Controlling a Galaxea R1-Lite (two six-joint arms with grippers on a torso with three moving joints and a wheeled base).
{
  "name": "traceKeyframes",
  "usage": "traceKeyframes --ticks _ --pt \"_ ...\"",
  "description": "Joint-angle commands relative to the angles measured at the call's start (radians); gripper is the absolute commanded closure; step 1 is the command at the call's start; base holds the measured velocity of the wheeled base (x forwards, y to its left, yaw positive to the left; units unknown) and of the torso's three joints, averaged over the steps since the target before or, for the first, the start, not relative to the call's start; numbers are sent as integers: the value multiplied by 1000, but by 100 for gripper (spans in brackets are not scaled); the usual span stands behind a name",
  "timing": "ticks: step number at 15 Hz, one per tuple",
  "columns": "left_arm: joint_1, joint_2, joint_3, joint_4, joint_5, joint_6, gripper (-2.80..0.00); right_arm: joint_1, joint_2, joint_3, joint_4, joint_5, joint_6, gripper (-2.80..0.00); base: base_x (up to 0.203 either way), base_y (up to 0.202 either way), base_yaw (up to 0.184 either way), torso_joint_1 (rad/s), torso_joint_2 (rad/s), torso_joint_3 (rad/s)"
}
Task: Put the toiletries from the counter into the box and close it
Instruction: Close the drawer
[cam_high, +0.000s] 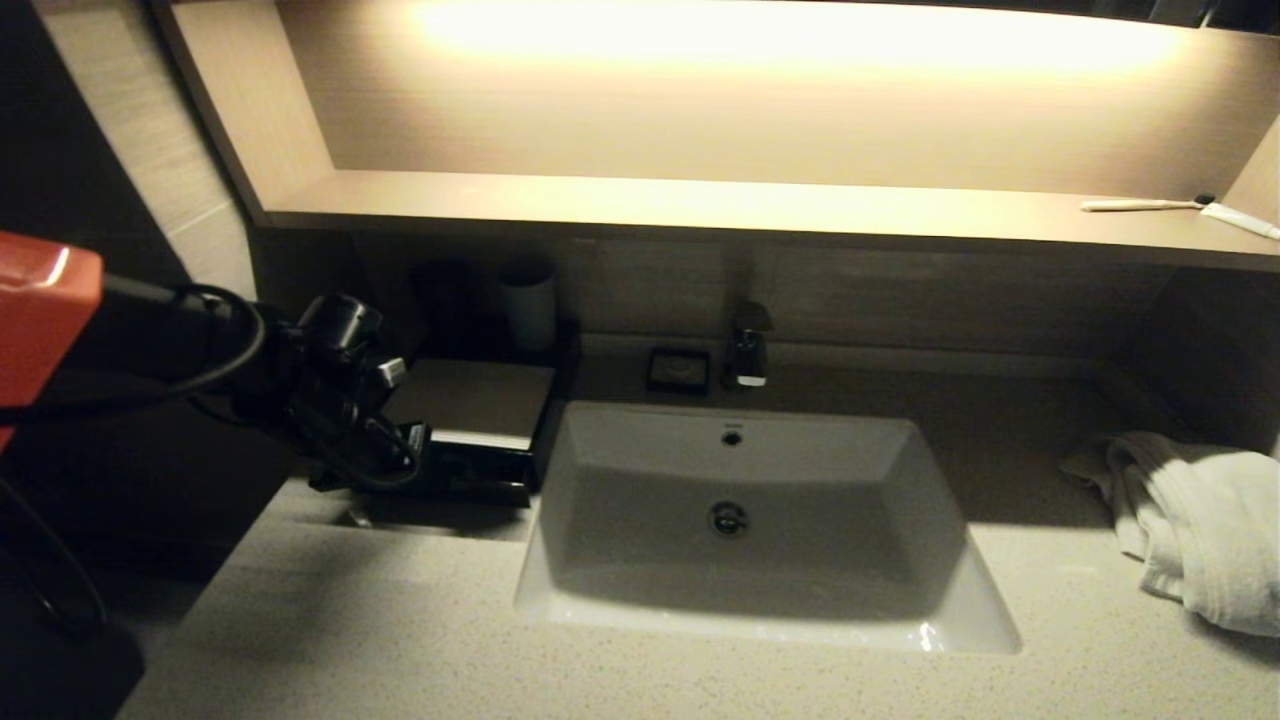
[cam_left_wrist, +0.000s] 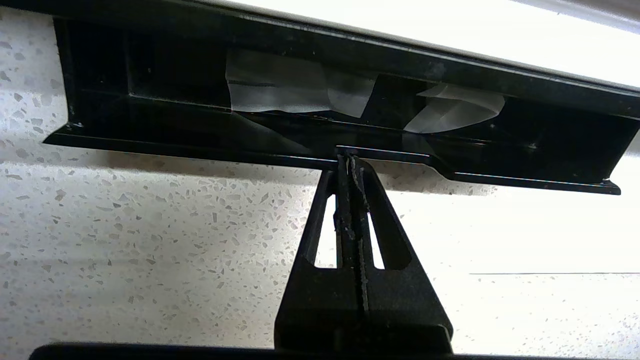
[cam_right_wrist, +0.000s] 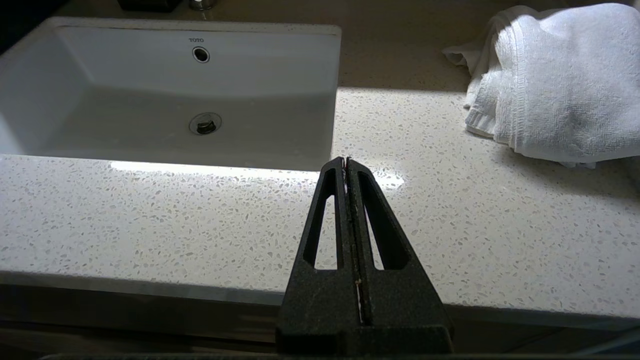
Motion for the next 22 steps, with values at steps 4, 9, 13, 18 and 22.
traceKeyframes --ticks 4,9,13,18,22 --pt "1 6 -5 3 0 -2 0 0 0 0 0 0 0 0 0 0 0 0 0 0" --pt "0 20 -22 3 0 -17 0 0 0 0 0 0 0 0 0 0 0 0 0 0" --pt "0 24 -36 3 0 -36 0 0 0 0 0 0 0 0 0 0 0 0 0 0" --pt "1 30 -51 1 1 -62 0 0 0 0 0 0 0 0 0 0 0 0 0 0" --pt "1 33 -64 1 4 -83 0 0 0 0 0 0 0 0 0 0 0 0 0 0"
